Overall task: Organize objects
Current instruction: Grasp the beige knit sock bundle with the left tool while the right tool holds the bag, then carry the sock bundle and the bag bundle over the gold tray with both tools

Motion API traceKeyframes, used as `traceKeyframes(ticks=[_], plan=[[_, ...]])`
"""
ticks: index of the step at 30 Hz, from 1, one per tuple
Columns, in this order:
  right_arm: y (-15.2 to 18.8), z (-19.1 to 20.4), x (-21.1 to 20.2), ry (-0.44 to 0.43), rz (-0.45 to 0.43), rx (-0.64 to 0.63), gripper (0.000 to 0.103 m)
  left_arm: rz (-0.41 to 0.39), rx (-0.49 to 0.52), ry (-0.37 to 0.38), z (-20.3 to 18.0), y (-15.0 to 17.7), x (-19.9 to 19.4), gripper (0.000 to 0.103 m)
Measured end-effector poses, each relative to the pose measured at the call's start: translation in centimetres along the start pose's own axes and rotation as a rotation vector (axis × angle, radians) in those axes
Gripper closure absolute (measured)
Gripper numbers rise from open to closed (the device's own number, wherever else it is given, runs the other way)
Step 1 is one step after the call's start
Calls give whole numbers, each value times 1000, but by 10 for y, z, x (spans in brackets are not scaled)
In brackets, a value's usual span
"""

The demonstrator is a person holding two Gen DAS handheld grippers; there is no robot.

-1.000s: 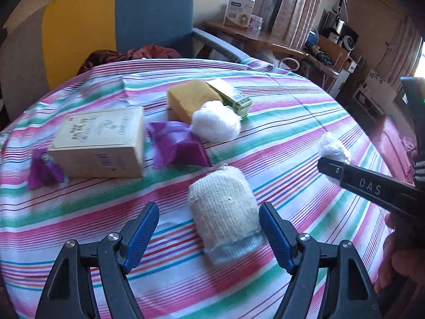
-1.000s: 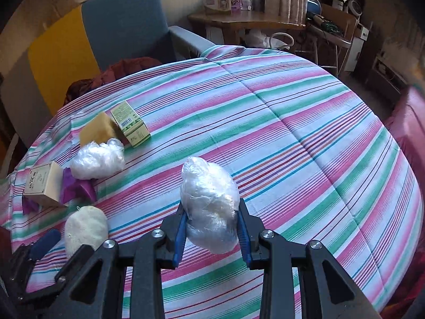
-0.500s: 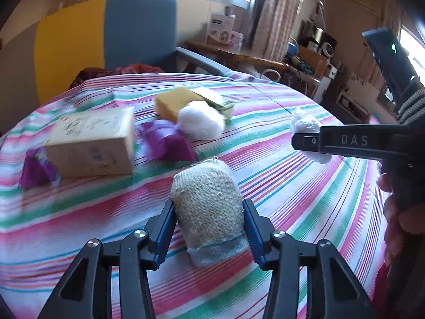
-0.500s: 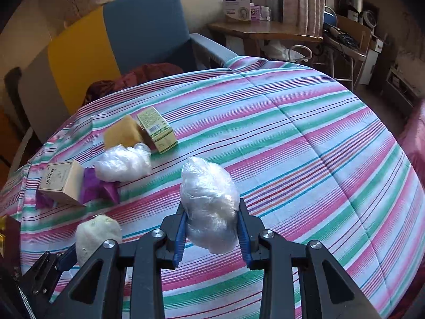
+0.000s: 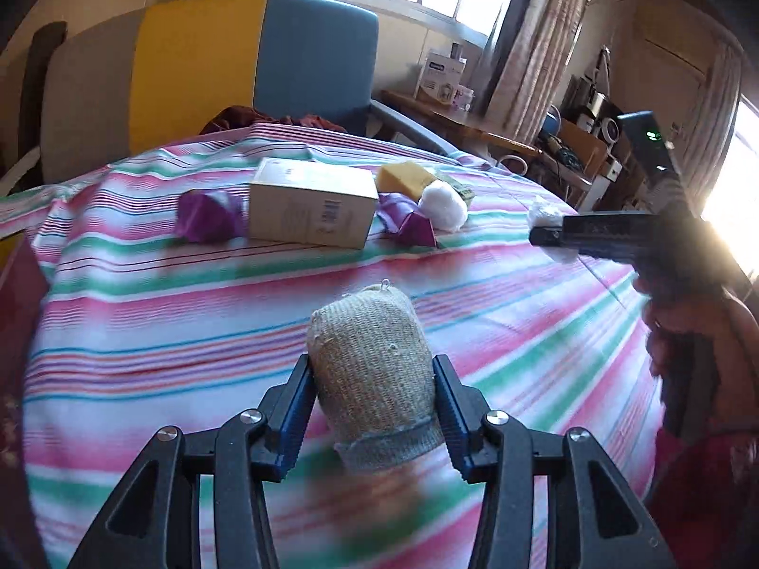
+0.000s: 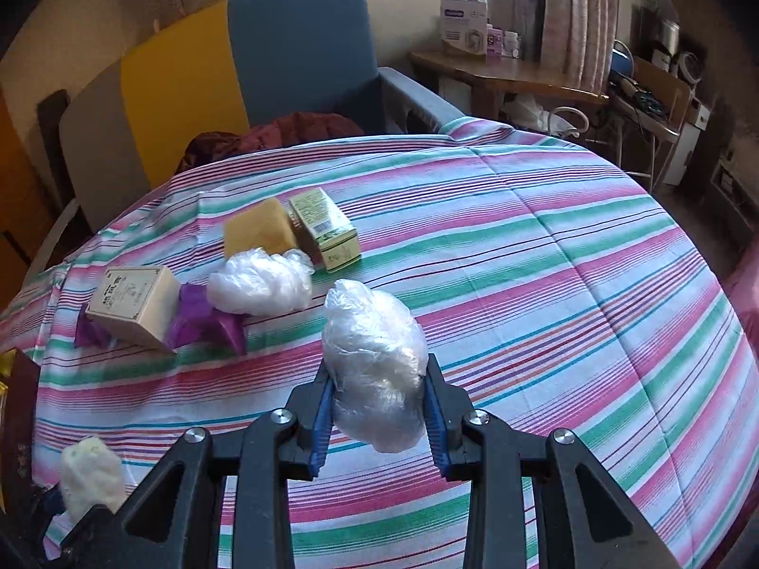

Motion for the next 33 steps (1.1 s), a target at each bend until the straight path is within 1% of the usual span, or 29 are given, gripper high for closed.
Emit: traceKeyframes(ticks=[2,4,7,11,16,21,25,28,33], plan=[[3,2,3,-13,17,7,69,3,15,2,3,8,-13,54],[7,0,7,2,27,0,69,2,8,11,6,17,-28,54],[10,-2,10,29,31,-17,69,-2,-29,19,16,27,-48,54],[13,1,11,41,32,-38,69,-4,-78,20,33,43,-78,54],[18,7,13,59,32,-100,69,-65,-116,-26,62,49,-122,54],[23,15,13,69,25,-150,69,-92,-155,-93,97,55,-151,54],[24,21,10,54,13,-175,69,-80,-198,-139,127,71,-169,54],[24,28,6,30,3,-183,69,-55,-229,-170,149,88,-180,54],[24,35,-1,1,-17,-183,69,0,-318,-219,188,117,-191,54]])
Point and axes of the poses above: each gripper's, at about its wrist camera, not at the fingertips, and x roughly the way its jaws point, z to its left, y to its underside, the point moved 9 cm from there along x, roughly the way its jaws point, and after that the axes turned 15 degrees about x, right-handed, at the moved point
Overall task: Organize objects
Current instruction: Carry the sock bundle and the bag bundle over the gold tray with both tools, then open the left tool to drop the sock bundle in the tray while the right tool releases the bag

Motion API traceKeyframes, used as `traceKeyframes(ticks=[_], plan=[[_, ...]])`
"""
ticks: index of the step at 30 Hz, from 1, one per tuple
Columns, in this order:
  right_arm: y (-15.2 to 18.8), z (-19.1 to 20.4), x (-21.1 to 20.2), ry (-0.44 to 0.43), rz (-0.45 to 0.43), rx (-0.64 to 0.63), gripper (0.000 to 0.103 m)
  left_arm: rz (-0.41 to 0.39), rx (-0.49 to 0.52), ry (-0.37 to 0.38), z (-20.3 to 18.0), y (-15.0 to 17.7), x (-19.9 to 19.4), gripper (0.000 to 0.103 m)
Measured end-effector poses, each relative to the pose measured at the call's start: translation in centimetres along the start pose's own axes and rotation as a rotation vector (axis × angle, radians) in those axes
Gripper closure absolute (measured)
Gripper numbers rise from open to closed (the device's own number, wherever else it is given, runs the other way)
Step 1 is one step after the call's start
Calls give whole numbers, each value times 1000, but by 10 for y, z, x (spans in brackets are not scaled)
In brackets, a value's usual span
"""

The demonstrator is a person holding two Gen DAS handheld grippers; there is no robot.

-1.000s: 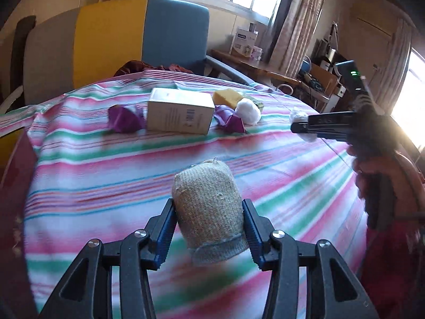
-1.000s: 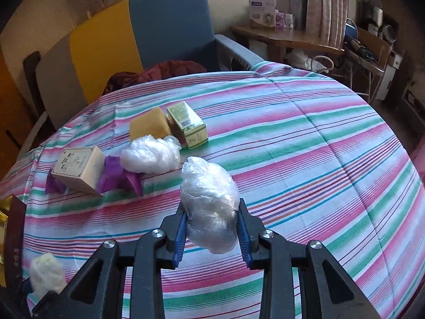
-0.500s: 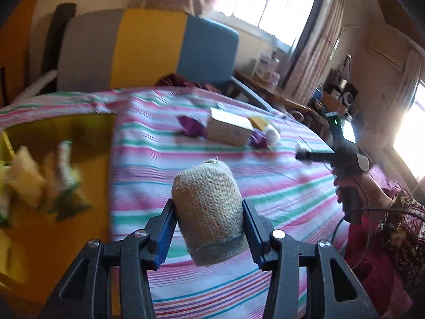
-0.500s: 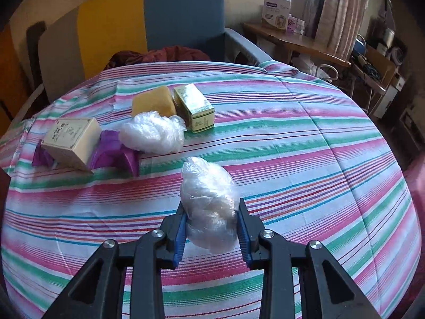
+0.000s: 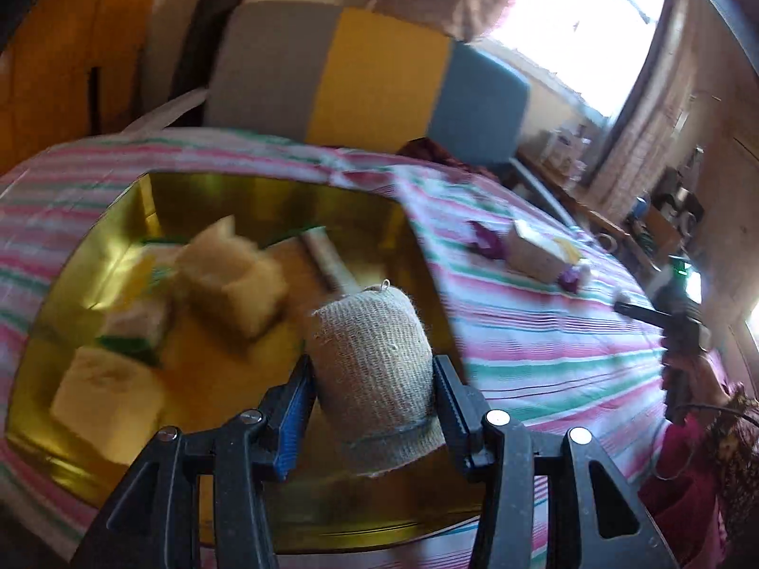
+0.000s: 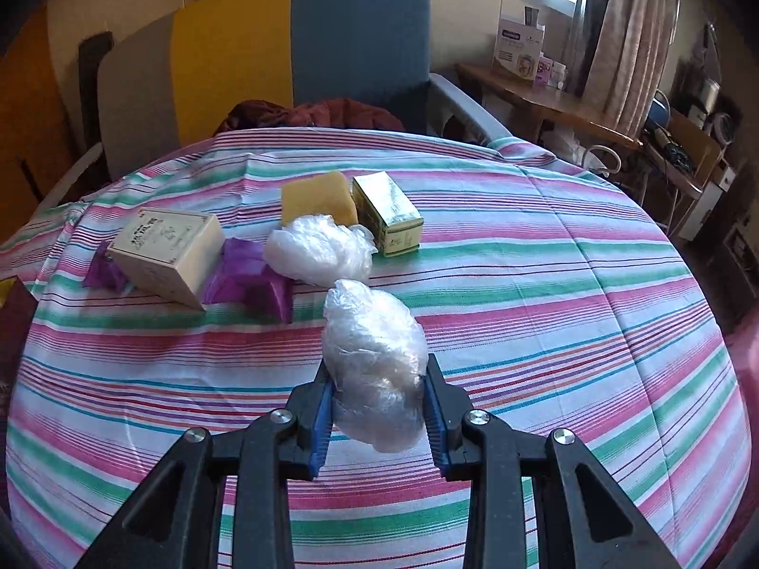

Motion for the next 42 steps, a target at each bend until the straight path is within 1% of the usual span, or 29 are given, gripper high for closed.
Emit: traceKeyframes(ticks=[2,4,6,8,10,12,15,20,24,28,30,33,36,39,40,41,42], plan=[[-1,6,-5,-24,-4,-1,69,47,-14,-46,17,8,4,54],[-1,16,-14,-50,-8,-7,69,89,-21,-65,27,16,10,53],[0,36,-28,-113,-2,1,69,133,-24,-100,37,23,16,53],[5,60,-43,-177,4,-4,69,146,-47,-119,43,29,18,53],[10,85,-57,-219,0,-36,69,135,-64,-110,44,30,18,51],[22,117,-74,-278,-1,-76,69,132,-59,-116,44,29,16,51],[48,168,-97,-362,15,-134,69,100,-54,-117,44,25,9,51],[112,256,-123,-503,95,-233,69,34,-91,-162,58,18,-11,51],[160,314,-135,-582,166,-303,69,16,-152,-170,74,18,-21,51],[192,351,-137,-595,192,-373,69,-20,-222,-189,93,21,-34,51],[203,363,-135,-594,210,-377,68,-33,-239,-198,98,22,-39,51],[212,373,-131,-594,226,-375,66,-51,-248,-203,103,22,-46,51],[216,377,-126,-568,233,-378,65,-62,-254,-199,106,23,-48,51],[218,379,-124,-564,243,-369,53,-56,-258,-189,106,26,-47,51],[217,377,-125,-567,238,-365,43,-53,-259,-185,105,27,-46,51],[215,376,-127,-564,224,-362,38,-52,-260,-184,105,28,-45,51],[212,377,-128,-566,217,-359,38,-52,-261,-181,104,29,-45,51]])
Point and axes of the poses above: each gripper's, at about its wrist camera, not at the fingertips, and x roughly the way its jaws point, z to its left, y to its underside, the point moved 9 cm from there along x, roughly the way its jaws point, and after that the axes turned 15 degrees about x, right-handed, at the moved point
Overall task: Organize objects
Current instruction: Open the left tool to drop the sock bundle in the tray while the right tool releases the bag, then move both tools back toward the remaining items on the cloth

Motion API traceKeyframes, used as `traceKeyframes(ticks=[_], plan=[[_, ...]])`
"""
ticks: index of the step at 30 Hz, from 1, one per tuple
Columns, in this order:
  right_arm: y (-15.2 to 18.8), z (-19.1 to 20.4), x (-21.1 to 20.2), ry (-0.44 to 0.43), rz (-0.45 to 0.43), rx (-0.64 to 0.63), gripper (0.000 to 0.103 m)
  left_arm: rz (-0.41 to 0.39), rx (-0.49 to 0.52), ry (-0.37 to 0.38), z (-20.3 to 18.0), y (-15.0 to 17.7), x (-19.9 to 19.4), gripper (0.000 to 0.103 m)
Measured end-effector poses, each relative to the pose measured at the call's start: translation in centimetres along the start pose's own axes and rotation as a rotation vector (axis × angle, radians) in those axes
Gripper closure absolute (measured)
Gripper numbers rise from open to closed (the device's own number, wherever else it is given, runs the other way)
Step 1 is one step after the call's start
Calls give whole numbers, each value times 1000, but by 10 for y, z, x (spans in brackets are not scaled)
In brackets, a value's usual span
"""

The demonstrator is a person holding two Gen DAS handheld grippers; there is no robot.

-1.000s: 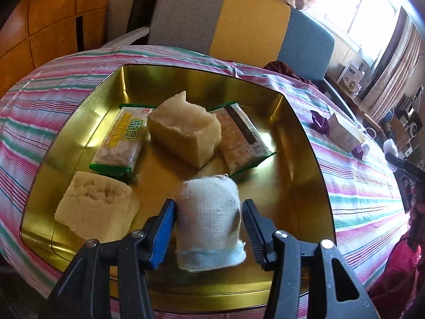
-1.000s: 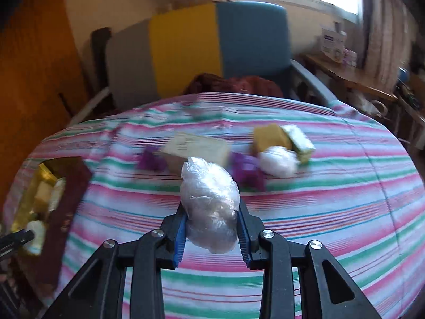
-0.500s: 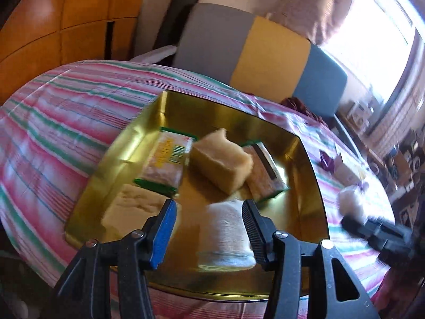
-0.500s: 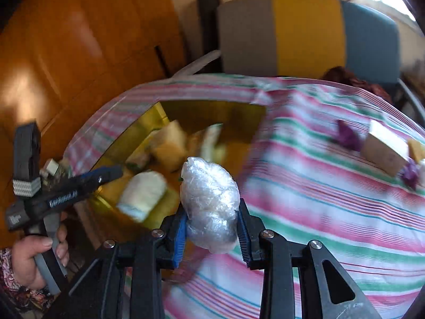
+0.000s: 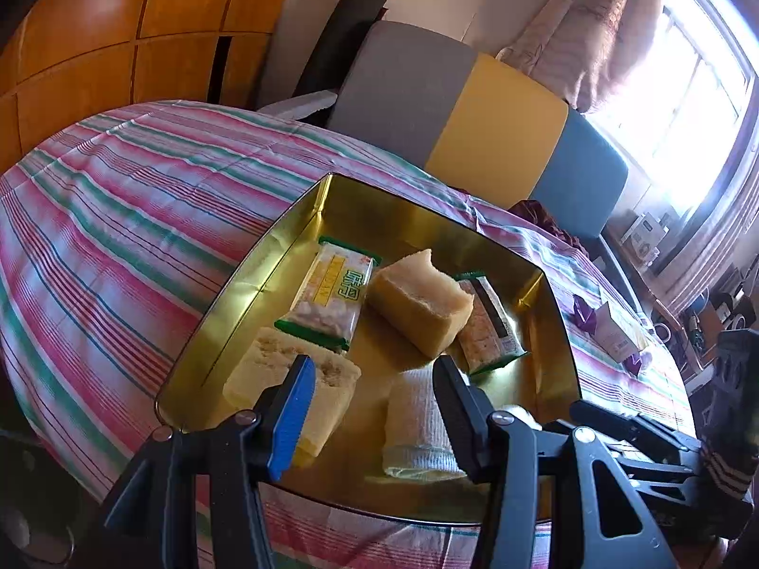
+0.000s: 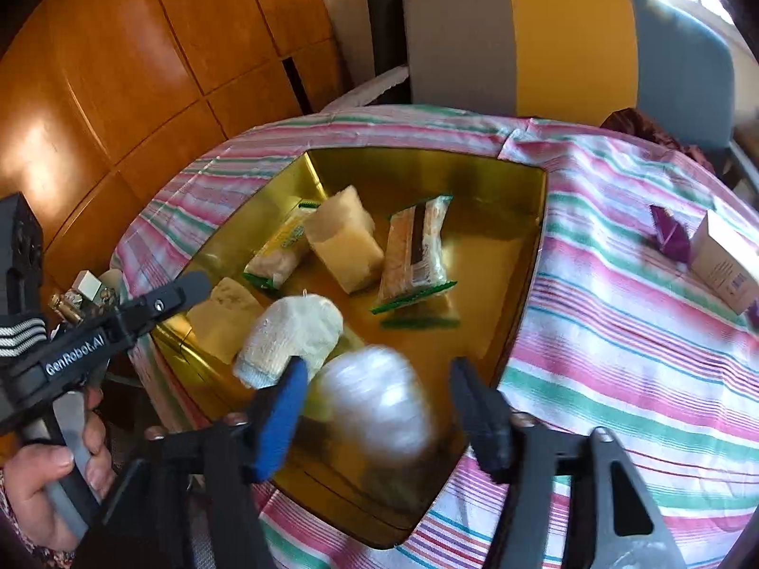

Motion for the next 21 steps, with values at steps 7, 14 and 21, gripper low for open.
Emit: traceKeyframes(ticks=[7,14,21], plan=[[-10,-10,-23,-22,-60,46,35,-5,17,13,-7,0,-1,51],[-16,-42,-39,27,-90,96,34,3,78,42,-31,1,-1,51],[-18,-94,-49,102,-89,165,34,0,199,95,-77,0,-6,51]])
Point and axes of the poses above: each gripper's, at about its wrist camera, not at the fingertips, and x roughly the way its jaws point, z to its left, y to its underside, the point moved 9 cm from there along x, roughly the way its jaws point, and after that the axes turned 15 degrees about x, right-handed, at the moved point
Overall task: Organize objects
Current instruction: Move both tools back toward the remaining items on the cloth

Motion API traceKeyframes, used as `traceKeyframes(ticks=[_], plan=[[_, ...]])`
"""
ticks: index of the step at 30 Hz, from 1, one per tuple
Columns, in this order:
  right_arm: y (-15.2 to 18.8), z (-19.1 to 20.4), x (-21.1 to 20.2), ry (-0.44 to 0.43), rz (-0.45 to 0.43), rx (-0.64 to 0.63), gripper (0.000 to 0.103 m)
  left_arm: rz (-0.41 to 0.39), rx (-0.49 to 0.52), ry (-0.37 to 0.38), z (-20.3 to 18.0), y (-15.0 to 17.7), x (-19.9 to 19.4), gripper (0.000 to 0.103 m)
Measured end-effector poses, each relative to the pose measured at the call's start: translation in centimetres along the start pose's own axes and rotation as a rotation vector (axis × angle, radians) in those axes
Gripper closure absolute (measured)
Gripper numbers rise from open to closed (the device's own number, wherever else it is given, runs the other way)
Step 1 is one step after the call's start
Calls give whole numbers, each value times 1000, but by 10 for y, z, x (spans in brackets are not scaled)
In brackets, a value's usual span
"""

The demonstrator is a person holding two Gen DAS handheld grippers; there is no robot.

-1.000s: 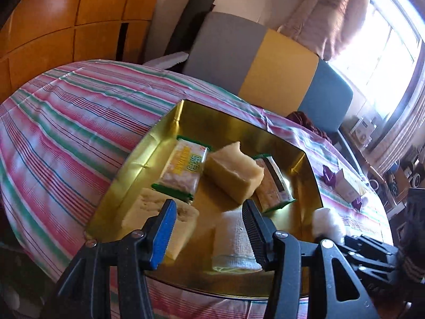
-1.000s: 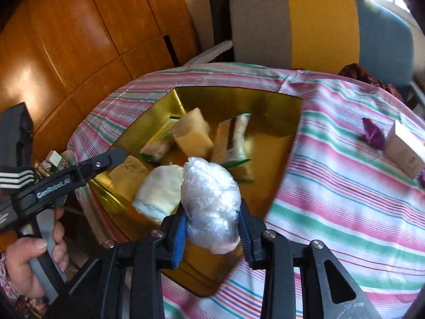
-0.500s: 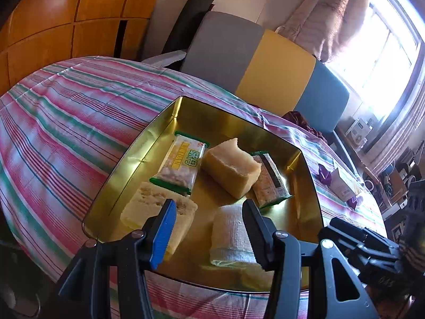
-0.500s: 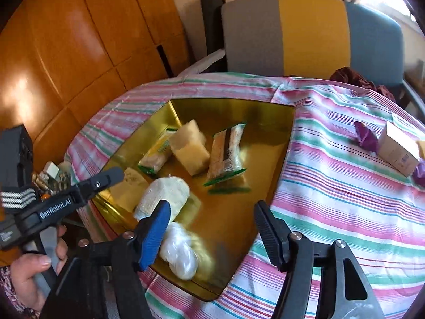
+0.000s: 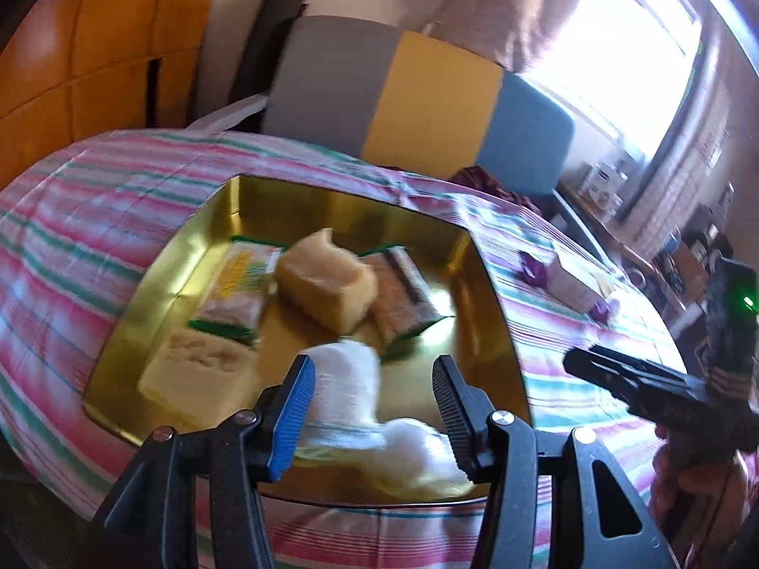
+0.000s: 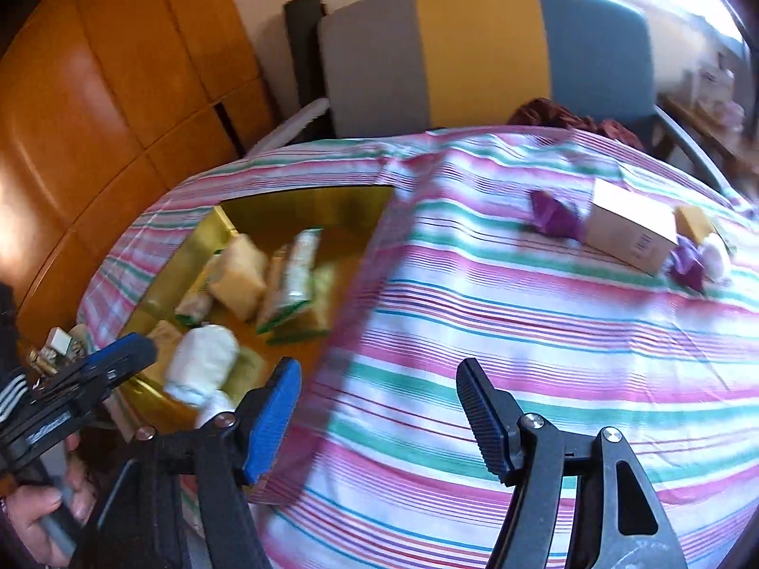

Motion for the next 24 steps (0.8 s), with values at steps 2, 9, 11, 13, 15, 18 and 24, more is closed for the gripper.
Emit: traceKeyframes(ticks=[2,9,11,13,15,18,24], plan=[[-2,-17,0,19,7,13,34,-11,40,19,-15,-4,-2,51],[-5,-71,0,88,28,48,34,8,203,137,-85,-15,2,51],[-6,-89,2,109,37,61,34,26,256,173,-107,-13,5,51],[-7,-109,6,132,46,79,34,41,313,201,-129,-11,7,51],[-11,-127,9,154,48,98,34,52,351,232,-147,-8,8,51],[-30,-151,14,171,40,120,34,76,392,272,-170,0,11,51],[-119,-178,13,184,-105,78,23,102,419,273,-180,9,14,51]])
Point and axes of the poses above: each gripper's, at about its wrist camera, not at the fingertips, and x roughly the way its jaws point, z to its left, y to its underside, the point moved 9 cm from there along x, roughly the way its jaws point, and after that the axes turned 15 degrees about x, right-handed, at the moved point
